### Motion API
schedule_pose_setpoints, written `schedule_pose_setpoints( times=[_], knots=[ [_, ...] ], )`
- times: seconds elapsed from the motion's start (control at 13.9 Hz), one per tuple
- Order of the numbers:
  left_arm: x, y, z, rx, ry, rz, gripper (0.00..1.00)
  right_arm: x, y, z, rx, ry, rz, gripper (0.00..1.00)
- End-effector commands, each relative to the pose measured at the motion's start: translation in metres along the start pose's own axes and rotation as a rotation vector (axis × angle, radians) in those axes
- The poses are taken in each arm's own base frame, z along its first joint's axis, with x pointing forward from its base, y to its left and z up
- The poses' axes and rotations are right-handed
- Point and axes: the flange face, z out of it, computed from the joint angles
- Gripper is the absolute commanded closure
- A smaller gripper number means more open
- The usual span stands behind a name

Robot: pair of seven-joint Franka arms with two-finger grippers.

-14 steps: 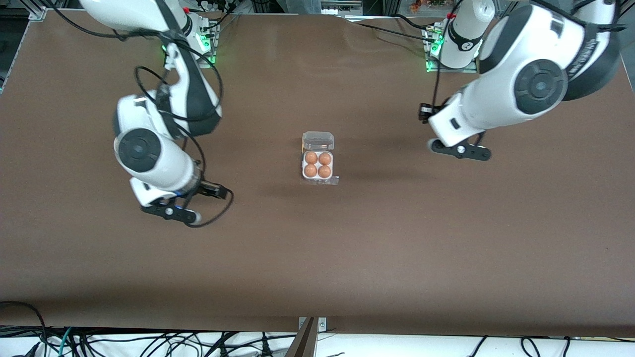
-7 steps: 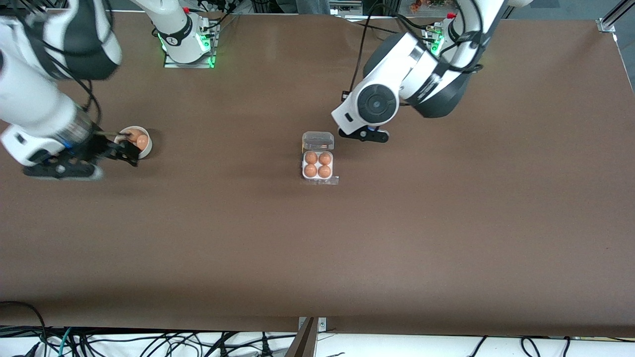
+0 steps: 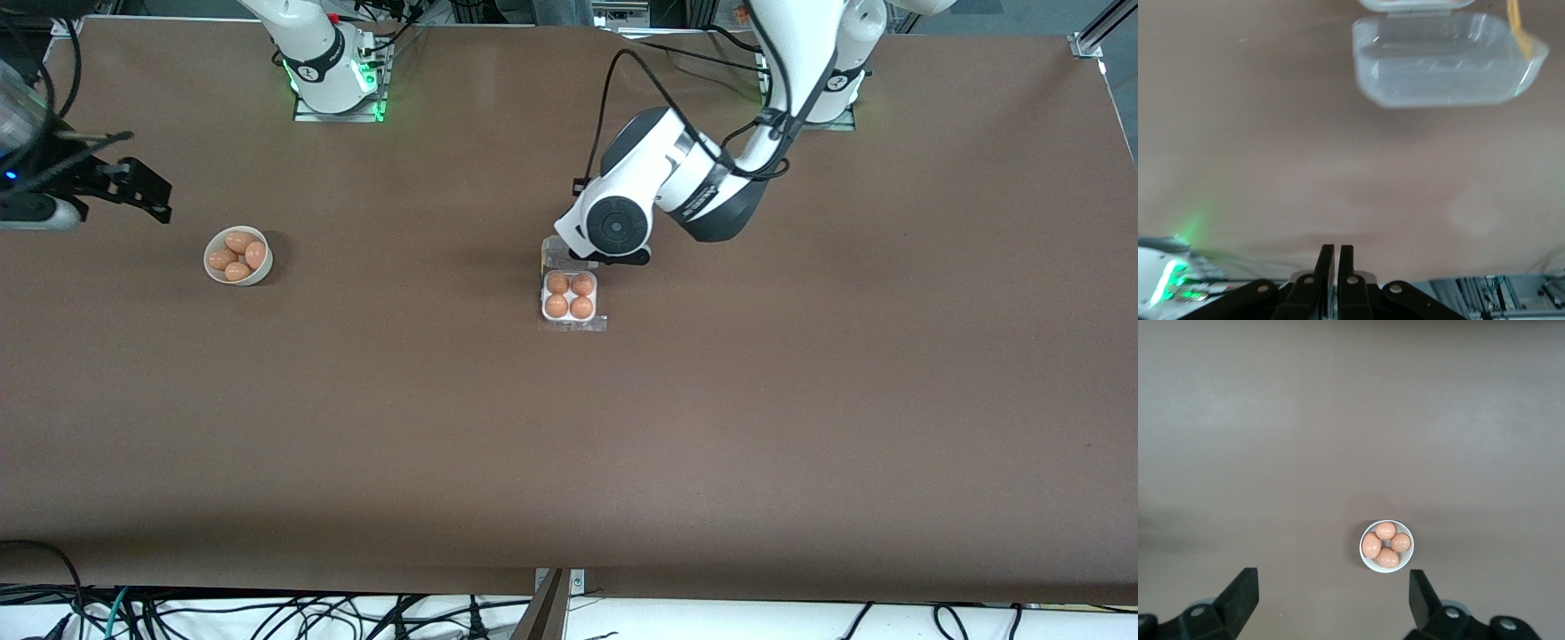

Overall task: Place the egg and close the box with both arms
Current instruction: 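Withdraw the right gripper while the left gripper reaches the box lid, then press the clear lid down onto the egg box with the left gripper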

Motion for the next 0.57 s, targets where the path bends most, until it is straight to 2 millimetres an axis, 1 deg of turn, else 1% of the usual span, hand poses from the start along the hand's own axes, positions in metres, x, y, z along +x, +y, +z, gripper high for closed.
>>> schedule_pose_setpoints(
  times=[0.0,0.07,0.22,0.36,0.43,0.5],
  knots=[
    [0.011,0.029,0.016,-0.027,0.034,-0.04,0.91,0.002,0.001,-0.004,0.037,-0.006,0.028,0.0],
    [0.014,0.032,0.015,-0.044,0.055,-0.058,0.91,0.002,0.0,-0.005,0.041,-0.002,0.03,0.0],
    [0.016,0.04,0.017,-0.066,0.09,-0.066,0.91,0.004,0.004,-0.004,0.052,0.008,0.041,0.0],
    [0.024,0.042,0.016,-0.097,0.127,-0.101,0.9,0.007,0.003,-0.004,0.053,0.032,0.038,0.0],
    [0.027,0.043,0.016,-0.105,0.137,-0.104,0.9,0.008,0.001,-0.002,0.054,0.031,0.037,0.0],
    [0.029,0.043,0.016,-0.111,0.145,-0.106,0.9,0.012,0.0,0.004,0.055,0.019,0.033,0.0]
  ],
)
